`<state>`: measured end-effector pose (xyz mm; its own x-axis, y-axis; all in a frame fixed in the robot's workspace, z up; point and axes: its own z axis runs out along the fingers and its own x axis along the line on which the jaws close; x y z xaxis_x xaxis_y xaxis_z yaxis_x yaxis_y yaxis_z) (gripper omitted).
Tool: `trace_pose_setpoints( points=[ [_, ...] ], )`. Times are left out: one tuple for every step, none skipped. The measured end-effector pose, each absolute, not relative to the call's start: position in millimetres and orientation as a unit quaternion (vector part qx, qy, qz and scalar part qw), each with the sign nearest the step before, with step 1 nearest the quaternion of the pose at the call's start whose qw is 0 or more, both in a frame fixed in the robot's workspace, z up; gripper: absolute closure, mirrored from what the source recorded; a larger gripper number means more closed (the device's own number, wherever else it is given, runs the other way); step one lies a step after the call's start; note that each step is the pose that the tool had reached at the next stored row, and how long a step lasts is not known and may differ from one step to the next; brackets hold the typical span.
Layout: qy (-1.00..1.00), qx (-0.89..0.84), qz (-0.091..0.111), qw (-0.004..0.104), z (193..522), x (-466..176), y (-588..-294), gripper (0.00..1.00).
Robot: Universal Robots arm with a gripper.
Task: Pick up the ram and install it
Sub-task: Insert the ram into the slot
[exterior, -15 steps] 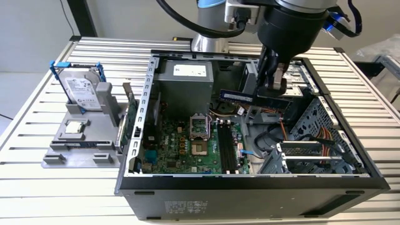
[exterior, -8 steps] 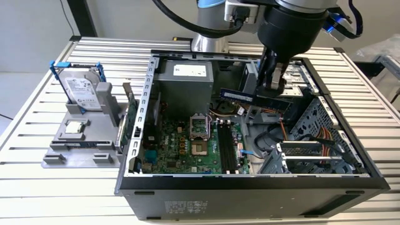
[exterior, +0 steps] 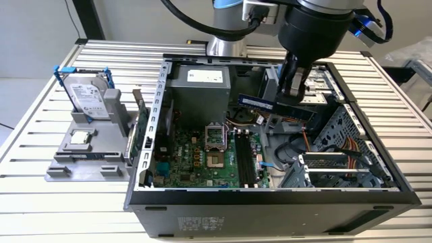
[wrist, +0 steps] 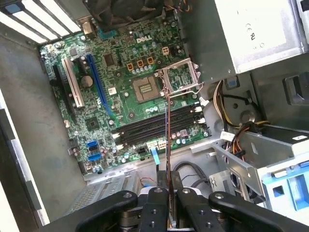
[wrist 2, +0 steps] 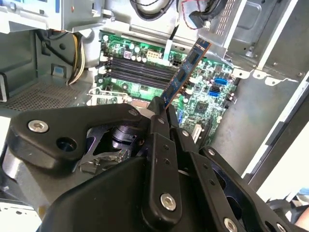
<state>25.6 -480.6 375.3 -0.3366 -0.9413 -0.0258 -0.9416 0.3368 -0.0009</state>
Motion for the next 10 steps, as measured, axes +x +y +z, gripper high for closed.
trace_pose_setpoints(
  points=[
    [0.820, -0.573, 0.007, 0.011, 375.3, 25.6, -480.6, 1.00],
    [0.822, -0.569, 0.007, 0.011, 375.3, 25.6, -480.6, 1.00],
    [0.824, -0.566, 0.007, 0.011, 375.3, 25.6, -480.5, 1.00],
    [0.827, -0.562, 0.007, 0.011, 375.3, 25.6, -480.6, 1.00],
    [0.829, -0.559, 0.007, 0.011, 375.3, 25.6, -480.6, 1.00],
    [0.831, -0.556, 0.007, 0.011, 375.3, 25.6, -480.6, 1.00],
    [0.833, -0.553, 0.007, 0.011, 375.3, 25.6, -480.6, 1.00],
    [0.835, -0.550, 0.007, 0.011, 375.3, 25.6, -480.6, 1.00],
    [0.837, -0.547, 0.007, 0.011, 375.3, 25.6, -480.6, 1.00],
    [0.839, -0.544, 0.007, 0.011, 375.3, 25.6, -480.6, 1.00]
  ],
)
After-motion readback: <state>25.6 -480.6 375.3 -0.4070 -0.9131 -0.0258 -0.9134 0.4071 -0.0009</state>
